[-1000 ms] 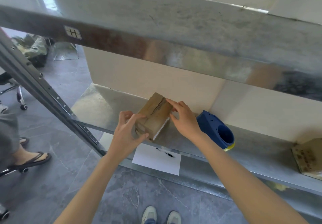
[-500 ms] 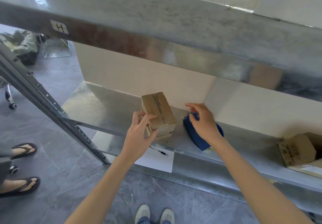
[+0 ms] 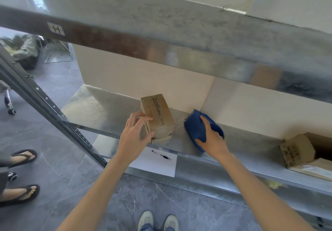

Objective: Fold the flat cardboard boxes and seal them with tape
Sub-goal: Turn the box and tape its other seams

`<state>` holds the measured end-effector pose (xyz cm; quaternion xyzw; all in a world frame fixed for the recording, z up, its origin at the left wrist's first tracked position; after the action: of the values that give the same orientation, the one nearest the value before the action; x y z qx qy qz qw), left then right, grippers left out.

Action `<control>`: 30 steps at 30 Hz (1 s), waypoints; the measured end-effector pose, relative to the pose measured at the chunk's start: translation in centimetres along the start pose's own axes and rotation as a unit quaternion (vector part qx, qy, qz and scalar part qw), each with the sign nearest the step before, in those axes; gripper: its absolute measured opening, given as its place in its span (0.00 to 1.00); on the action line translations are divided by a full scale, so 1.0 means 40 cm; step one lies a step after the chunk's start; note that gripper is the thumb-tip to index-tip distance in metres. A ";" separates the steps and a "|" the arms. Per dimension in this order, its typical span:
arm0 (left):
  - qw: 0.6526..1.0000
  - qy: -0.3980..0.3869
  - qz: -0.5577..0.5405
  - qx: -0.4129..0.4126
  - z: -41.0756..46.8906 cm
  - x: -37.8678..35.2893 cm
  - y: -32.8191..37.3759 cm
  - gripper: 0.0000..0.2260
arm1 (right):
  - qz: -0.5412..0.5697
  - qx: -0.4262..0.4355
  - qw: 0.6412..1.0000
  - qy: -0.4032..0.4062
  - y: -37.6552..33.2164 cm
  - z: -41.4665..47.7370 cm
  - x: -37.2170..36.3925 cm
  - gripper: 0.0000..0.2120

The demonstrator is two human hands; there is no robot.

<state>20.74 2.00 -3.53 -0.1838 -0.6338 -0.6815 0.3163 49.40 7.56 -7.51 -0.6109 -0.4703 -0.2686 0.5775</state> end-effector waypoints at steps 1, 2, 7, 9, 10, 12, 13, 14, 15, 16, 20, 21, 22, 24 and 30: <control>1.000 0.004 0.002 0.003 -0.003 0.002 -0.002 0.17 | -0.009 0.000 1.000 0.000 0.003 0.001 0.001 0.34; 1.000 0.009 0.004 0.004 -0.005 0.004 -0.003 0.17 | -0.015 -0.001 1.000 -0.001 0.007 0.001 0.004 0.34; 1.000 0.021 0.016 0.005 -0.011 0.005 0.000 0.17 | 0.041 0.006 0.999 -0.025 0.024 0.015 0.034 0.40; 0.999 0.024 0.021 0.004 -0.014 0.005 0.005 0.17 | 0.070 0.009 0.997 -0.029 0.029 0.029 0.049 0.40; 0.999 0.026 0.023 0.003 -0.016 0.006 0.007 0.18 | 0.076 0.013 0.996 -0.032 0.032 0.036 0.054 0.39; 0.999 0.026 0.026 0.002 -0.017 0.006 0.011 0.17 | 0.090 0.018 0.995 -0.043 0.036 0.051 0.059 0.37; 0.999 0.026 0.028 0.002 -0.018 0.006 0.013 0.17 | 0.097 0.018 0.994 -0.048 0.039 0.058 0.061 0.38; 0.999 0.026 0.028 0.002 -0.018 0.007 0.015 0.17 | 0.100 0.018 0.993 -0.053 0.042 0.062 0.063 0.39; 0.999 0.027 0.028 0.003 -0.017 0.008 0.018 0.17 | 0.098 0.020 0.994 -0.055 0.043 0.064 0.067 0.39; 0.999 0.029 0.029 0.002 -0.016 0.010 0.021 0.16 | 0.094 0.023 0.994 -0.054 0.044 0.064 0.072 0.39; 0.999 0.040 0.018 -0.015 -0.003 0.018 0.050 0.15 | 0.068 0.081 0.994 -0.026 0.019 0.042 0.121 0.38; 0.999 0.041 0.014 -0.019 0.004 0.019 0.061 0.14 | 0.056 0.104 0.993 -0.015 0.004 0.032 0.138 0.38; 0.999 0.041 0.011 -0.023 0.012 0.018 0.074 0.14 | 0.050 0.127 0.991 -0.006 -0.012 0.021 0.155 0.39; 0.999 0.040 0.001 -0.029 0.030 0.015 0.105 0.13 | 0.038 0.165 0.986 0.001 -0.044 -0.004 0.185 0.39; 0.998 -0.023 -0.061 -0.027 0.081 0.004 0.176 0.15 | -0.022 0.264 0.964 -0.007 -0.121 -0.076 0.237 0.41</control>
<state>24.82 5.18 2.26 -0.1685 -0.6326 -0.7118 0.2546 49.69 6.64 3.51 -0.4281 -0.5420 -0.1430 0.7089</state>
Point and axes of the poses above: each hand's wrist, its own z-axis towards the middle knuckle, its own x-axis out of the back of the hand, y = z × x, the point moved 4 cm from there along z, towards the middle knuckle, and after that the axes turned 12 degrees about x, right-handed, at the moved point
